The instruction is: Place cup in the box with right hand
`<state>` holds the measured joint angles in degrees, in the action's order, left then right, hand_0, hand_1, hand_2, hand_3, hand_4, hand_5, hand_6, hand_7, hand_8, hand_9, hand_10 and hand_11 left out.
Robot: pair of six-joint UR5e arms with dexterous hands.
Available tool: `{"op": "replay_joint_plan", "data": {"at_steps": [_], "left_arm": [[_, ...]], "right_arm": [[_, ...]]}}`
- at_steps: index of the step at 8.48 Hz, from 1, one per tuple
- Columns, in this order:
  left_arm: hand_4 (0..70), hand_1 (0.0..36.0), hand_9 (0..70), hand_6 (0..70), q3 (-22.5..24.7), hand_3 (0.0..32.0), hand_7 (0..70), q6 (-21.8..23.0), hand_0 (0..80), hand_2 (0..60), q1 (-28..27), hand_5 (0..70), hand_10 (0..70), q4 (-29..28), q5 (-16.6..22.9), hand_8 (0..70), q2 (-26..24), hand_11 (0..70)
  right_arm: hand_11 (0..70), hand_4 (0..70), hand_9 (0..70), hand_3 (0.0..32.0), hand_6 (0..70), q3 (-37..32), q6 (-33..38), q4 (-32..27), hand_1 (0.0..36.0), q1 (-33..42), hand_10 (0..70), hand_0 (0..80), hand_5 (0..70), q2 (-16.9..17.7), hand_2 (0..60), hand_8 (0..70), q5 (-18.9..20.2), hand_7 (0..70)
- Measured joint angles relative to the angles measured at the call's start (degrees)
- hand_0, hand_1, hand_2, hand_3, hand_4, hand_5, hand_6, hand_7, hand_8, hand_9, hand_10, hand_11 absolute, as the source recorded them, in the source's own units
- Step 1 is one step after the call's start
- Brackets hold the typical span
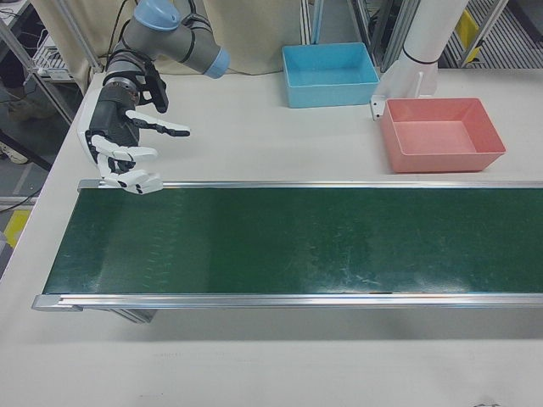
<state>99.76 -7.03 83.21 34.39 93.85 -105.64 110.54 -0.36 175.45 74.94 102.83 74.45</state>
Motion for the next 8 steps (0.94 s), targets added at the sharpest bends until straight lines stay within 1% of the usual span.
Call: {"op": "replay_joint_plan", "data": {"at_steps": [1, 2, 3, 4, 5, 6, 7, 8], "left_arm": [[0.0, 0.0, 0.0, 0.0, 0.0, 0.0, 0.0, 0.0, 0.0, 0.0, 0.0, 0.0, 0.0, 0.0, 0.0, 0.0, 0.0, 0.0], [0.0, 0.0, 0.0, 0.0, 0.0, 0.0, 0.0, 0.0, 0.0, 0.0, 0.0, 0.0, 0.0, 0.0, 0.0, 0.0, 0.0, 0.0], [0.0, 0.0, 0.0, 0.0, 0.0, 0.0, 0.0, 0.0, 0.0, 0.0, 0.0, 0.0, 0.0, 0.0, 0.0, 0.0, 0.0, 0.0], [0.0, 0.0, 0.0, 0.0, 0.0, 0.0, 0.0, 0.0, 0.0, 0.0, 0.0, 0.0, 0.0, 0.0, 0.0, 0.0, 0.0, 0.0], [0.0, 0.0, 0.0, 0.0, 0.0, 0.0, 0.0, 0.0, 0.0, 0.0, 0.0, 0.0, 0.0, 0.0, 0.0, 0.0, 0.0, 0.0], [0.0, 0.0, 0.0, 0.0, 0.0, 0.0, 0.0, 0.0, 0.0, 0.0, 0.0, 0.0, 0.0, 0.0, 0.0, 0.0, 0.0, 0.0], [0.0, 0.0, 0.0, 0.0, 0.0, 0.0, 0.0, 0.0, 0.0, 0.0, 0.0, 0.0, 0.0, 0.0, 0.0, 0.0, 0.0, 0.0], [0.0, 0.0, 0.0, 0.0, 0.0, 0.0, 0.0, 0.0, 0.0, 0.0, 0.0, 0.0, 0.0, 0.0, 0.0, 0.0, 0.0, 0.0]], "right_arm": [[30.1, 12.5, 26.9, 3.8, 10.3, -0.1, 0.0, 0.0, 24.5, 0.0, 19.2, 78.8, 13.6, 0.0, 0.0, 25.6, 0.0, 36.7], [27.4, 19.1, 26.7, 1.4, 10.0, -0.2, 0.0, 0.1, 16.8, -0.1, 17.9, 63.2, 10.9, -0.1, 0.0, 24.9, 0.0, 38.3], [21.4, 19.2, 26.3, 6.4, 9.5, -0.2, 0.0, 0.3, 10.1, -0.1, 14.3, 56.8, 8.7, -0.3, 0.0, 23.6, 0.1, 43.0], [17.5, 12.6, 23.9, 13.8, 8.1, -0.2, 0.0, 0.6, 10.7, -0.1, 11.4, 56.4, 8.5, -0.4, 0.0, 21.6, 0.2, 40.0], [17.6, 10.9, 23.2, 13.8, 7.8, -0.4, 0.1, 1.0, 12.6, -0.1, 11.3, 57.8, 8.9, -0.5, 0.0, 21.0, 0.1, 37.7], [17.8, 17.1, 25.0, 8.6, 8.7, -0.4, 0.2, 1.2, 9.5, -0.1, 11.8, 55.3, 8.0, -0.5, 0.0, 21.8, 0.1, 40.7], [17.8, 23.0, 27.1, 3.2, 9.7, -0.5, 0.3, 1.4, 3.5, -0.1, 12.3, 49.8, 6.0, -0.5, 0.0, 22.4, 0.0, 45.6], [19.1, 22.6, 28.1, 2.6, 10.1, -0.5, 0.4, 1.4, 5.6, -0.1, 13.0, 51.2, 6.7, -0.5, 0.0, 23.1, 0.0, 46.3]]}}
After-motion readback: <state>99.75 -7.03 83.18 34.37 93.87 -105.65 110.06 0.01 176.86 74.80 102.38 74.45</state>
